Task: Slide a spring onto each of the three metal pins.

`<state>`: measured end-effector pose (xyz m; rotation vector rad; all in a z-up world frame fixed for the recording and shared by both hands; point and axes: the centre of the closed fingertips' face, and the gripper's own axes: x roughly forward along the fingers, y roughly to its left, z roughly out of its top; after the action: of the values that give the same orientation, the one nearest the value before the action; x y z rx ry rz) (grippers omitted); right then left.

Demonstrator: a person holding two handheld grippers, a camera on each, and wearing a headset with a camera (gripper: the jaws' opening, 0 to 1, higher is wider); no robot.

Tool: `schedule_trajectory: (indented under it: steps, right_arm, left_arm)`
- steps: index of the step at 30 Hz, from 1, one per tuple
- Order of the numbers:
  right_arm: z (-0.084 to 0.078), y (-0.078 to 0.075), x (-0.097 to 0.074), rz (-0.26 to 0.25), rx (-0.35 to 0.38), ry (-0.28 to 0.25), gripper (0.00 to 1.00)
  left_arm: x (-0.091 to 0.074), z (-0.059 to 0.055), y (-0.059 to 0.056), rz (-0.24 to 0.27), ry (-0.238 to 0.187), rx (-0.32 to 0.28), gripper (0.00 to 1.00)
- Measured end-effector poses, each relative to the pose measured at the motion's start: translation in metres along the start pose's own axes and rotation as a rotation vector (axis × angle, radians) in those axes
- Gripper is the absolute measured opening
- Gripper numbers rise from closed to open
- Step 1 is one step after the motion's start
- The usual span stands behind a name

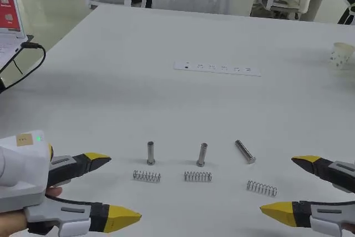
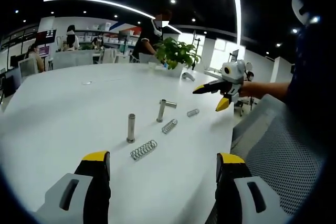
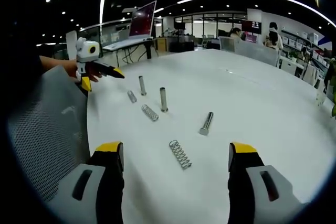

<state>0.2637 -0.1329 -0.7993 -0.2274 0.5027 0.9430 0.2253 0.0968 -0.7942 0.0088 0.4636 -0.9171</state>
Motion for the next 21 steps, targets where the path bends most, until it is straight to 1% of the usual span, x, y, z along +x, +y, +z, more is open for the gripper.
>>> schedule_trajectory:
  steps: [12, 21]
  right_arm:
    - [0.0008, 0.0005, 0.0006, -0.004, 0.003, 0.0, 0.82]
    - [-0.0021, -0.0009, -0.0003, -0.011, 0.006, 0.007, 0.82]
  left_arm:
    - [0.0, -0.0005, -0.0001, -0.004, -0.001, -0.001, 0.79]
    - [0.0005, -0.0021, 0.0003, -0.008, 0.0, 0.0, 0.79]
